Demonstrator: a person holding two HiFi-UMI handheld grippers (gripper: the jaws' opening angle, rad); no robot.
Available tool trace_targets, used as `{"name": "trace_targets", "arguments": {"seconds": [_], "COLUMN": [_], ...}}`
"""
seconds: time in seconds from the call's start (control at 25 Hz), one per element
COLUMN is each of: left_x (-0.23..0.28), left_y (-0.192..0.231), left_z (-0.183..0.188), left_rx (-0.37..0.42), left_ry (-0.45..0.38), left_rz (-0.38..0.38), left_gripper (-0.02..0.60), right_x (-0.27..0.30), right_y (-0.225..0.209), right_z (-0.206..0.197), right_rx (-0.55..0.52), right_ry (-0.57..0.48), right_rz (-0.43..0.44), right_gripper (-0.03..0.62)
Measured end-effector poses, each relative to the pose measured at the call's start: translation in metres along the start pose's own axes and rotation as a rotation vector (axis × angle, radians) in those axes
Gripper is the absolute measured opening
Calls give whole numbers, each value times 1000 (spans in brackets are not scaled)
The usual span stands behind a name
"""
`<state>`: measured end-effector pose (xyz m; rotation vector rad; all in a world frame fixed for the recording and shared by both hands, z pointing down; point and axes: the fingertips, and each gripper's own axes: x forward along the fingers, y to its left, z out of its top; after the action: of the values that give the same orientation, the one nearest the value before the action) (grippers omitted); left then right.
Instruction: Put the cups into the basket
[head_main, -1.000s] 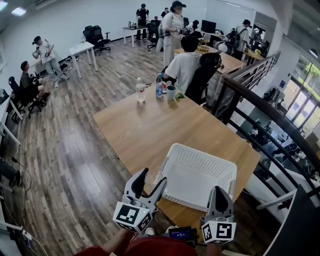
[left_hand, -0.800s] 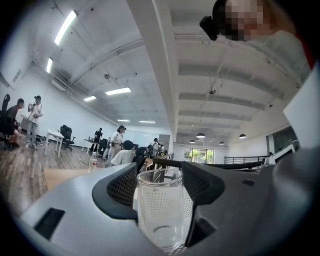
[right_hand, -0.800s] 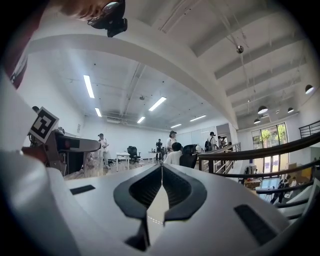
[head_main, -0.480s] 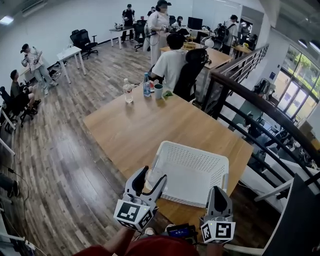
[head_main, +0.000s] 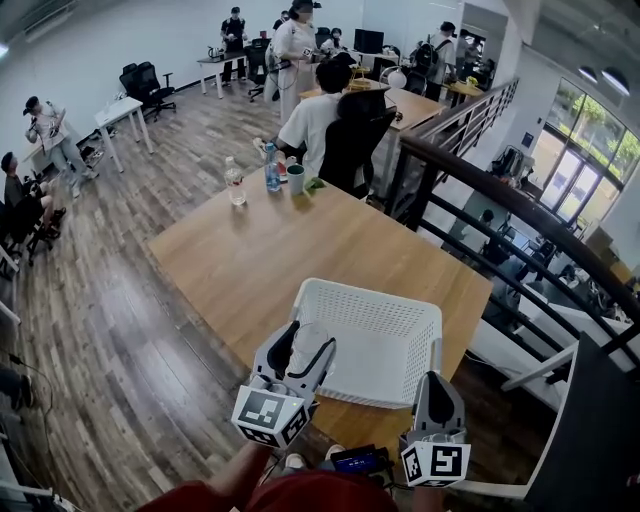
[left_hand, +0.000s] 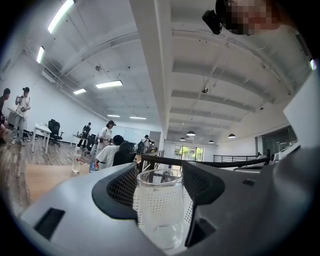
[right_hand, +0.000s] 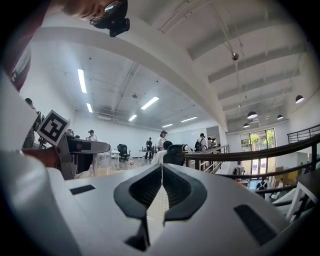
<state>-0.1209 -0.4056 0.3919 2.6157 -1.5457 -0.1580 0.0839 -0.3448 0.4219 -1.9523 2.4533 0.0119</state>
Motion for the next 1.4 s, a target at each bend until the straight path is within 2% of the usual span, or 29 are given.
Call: {"name": "trace_targets", "arguments": {"seconds": [0.72, 1.4], "left_x": [59, 106], "left_y": [-30, -46], "left_z": [-18, -54], "left_rx": [18, 30], "left_ry": [65, 190], "left_rz": [-109, -179], "left_gripper": [284, 284], "right_x": [-11, -4], "right_y": [-35, -54], "right_z": [-5, -6], "right_rx": [7, 28], "right_ry": [7, 0], "right_rz": [-71, -79], "right_gripper": [12, 12]}}
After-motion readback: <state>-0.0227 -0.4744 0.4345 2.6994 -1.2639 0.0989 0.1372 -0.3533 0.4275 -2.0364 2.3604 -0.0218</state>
